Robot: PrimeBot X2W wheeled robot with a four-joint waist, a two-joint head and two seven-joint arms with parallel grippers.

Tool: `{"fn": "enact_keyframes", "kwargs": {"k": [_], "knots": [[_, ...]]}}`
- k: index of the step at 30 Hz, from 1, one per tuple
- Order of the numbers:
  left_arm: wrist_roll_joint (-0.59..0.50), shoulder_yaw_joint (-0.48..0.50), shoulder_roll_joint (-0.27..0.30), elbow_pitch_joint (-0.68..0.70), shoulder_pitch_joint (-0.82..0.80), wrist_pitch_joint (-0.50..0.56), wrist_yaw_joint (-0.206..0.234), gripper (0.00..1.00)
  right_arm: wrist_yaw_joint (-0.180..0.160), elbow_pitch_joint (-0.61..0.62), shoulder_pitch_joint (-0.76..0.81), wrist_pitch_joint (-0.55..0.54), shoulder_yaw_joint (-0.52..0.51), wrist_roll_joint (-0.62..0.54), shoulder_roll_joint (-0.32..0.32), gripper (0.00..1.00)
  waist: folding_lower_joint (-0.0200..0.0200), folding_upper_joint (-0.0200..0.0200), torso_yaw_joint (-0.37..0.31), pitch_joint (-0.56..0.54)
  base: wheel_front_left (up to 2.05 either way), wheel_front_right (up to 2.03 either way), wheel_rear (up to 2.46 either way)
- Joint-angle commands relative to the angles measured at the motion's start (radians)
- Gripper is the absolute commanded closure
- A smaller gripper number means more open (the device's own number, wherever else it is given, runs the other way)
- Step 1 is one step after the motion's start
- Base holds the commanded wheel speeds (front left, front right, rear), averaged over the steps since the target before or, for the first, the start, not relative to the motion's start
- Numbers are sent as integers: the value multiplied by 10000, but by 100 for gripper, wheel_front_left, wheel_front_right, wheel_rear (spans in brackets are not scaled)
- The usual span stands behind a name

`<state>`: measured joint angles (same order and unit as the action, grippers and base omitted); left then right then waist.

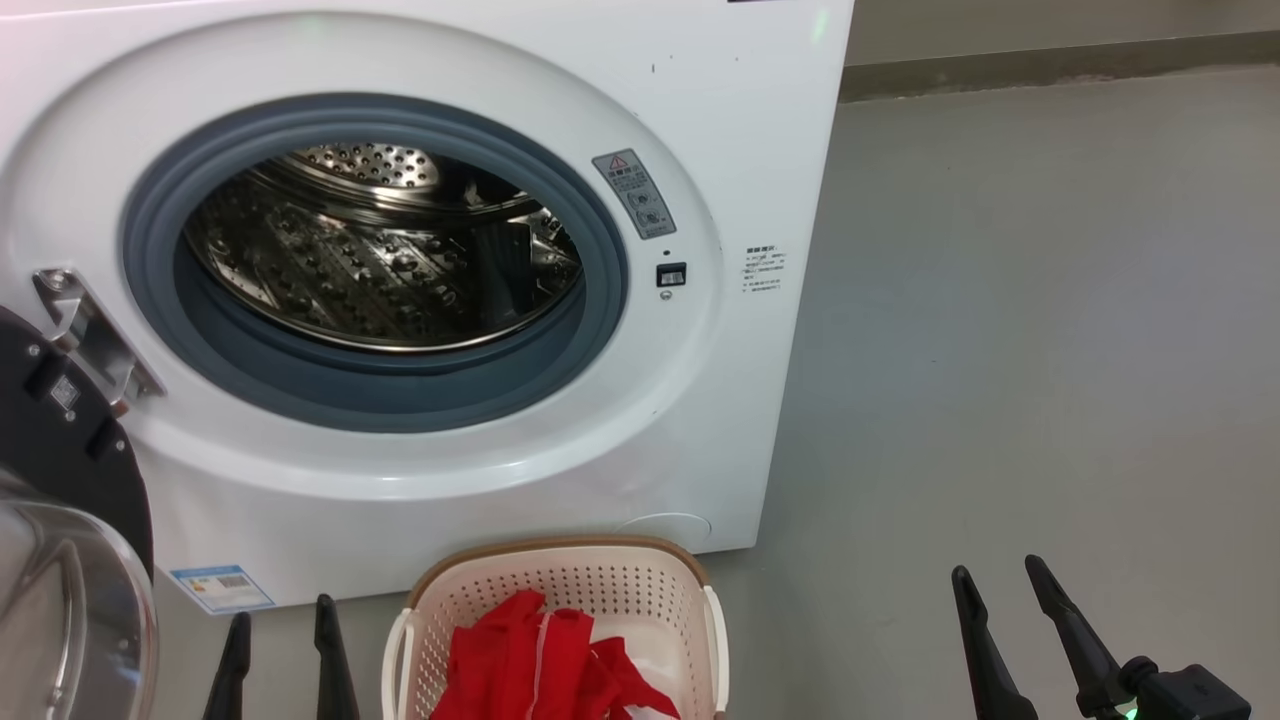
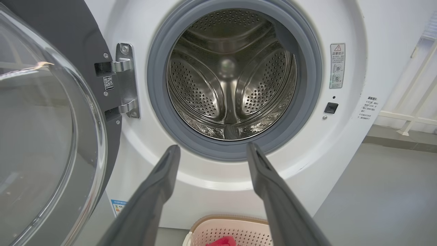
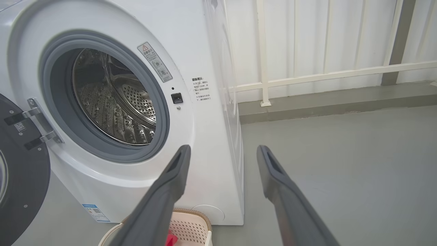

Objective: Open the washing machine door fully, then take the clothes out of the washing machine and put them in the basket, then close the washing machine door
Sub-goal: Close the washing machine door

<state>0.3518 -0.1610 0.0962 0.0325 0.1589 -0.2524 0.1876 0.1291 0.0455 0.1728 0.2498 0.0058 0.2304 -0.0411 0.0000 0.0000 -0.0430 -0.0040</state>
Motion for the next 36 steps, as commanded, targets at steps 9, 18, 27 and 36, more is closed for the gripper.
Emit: {"fn": "enact_keyframes", "kwargs": {"k": [9,18,27,36], "knots": [[-206,444,73,240,-281,-93,-129,0,16,315,-99,120,258,7,-91,0,0,0,125,39,-100,194,-94],[-329,424,29,319,-265,-93,-151,0,16,317,-96,120,256,-20,-91,0,0,0,212,110,-70,75,-5],[-313,379,-15,253,-293,-93,-287,0,16,316,-114,120,248,-53,-91,0,0,0,315,132,0,0,0],[-381,349,-23,139,-285,-93,-288,0,16,311,-102,120,306,-61,-91,0,0,0,356,120,0,0,0]]}}
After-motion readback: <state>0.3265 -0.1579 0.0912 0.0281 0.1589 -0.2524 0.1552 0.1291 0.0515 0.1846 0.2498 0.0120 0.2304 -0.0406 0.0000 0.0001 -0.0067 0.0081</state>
